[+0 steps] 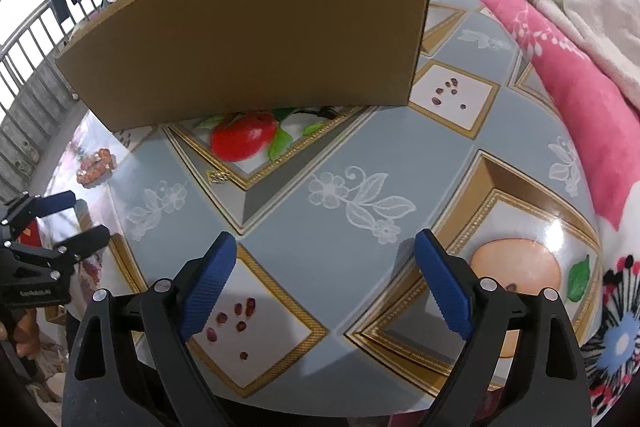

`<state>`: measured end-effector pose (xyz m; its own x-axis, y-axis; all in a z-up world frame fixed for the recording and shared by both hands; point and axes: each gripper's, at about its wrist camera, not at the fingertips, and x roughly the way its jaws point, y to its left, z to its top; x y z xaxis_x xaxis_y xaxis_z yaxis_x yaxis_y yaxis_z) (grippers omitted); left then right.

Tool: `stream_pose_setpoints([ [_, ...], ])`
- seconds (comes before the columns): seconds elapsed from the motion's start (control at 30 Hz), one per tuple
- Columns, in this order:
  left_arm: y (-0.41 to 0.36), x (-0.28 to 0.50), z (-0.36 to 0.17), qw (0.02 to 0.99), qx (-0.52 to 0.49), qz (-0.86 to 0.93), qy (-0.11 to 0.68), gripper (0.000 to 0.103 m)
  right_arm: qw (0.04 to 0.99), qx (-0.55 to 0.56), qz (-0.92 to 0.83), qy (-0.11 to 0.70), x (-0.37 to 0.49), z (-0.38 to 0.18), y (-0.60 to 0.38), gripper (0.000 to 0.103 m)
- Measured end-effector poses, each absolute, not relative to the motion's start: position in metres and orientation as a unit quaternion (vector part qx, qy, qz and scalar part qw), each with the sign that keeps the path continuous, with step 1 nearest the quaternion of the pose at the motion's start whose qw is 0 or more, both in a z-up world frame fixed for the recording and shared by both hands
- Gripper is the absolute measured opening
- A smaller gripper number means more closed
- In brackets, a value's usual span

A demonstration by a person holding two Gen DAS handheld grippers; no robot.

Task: Organize jewelry
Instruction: 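Withdraw both tools from the box back over the table, then lower the left tool onto the pink-orange bead bracelet and close on it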

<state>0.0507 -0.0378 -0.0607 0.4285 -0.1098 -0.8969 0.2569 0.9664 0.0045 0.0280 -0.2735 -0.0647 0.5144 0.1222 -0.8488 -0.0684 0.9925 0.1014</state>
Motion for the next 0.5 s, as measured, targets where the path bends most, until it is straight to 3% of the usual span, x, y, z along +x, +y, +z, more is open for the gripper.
stream_pose_setpoints([
  [0.27,-0.016,0.027,-0.053,0.883,0.066,-0.128,0.446,0.089,0.871,0.039,0.077,0.483,0.030,-0.062,-0.266,0.086],
  [0.5,-0.003,0.036,-0.038,0.899,0.047,-0.149,0.409,0.065,0.873,0.038,0.081,0.479,0.029,-0.063,-0.265,0.086],
])
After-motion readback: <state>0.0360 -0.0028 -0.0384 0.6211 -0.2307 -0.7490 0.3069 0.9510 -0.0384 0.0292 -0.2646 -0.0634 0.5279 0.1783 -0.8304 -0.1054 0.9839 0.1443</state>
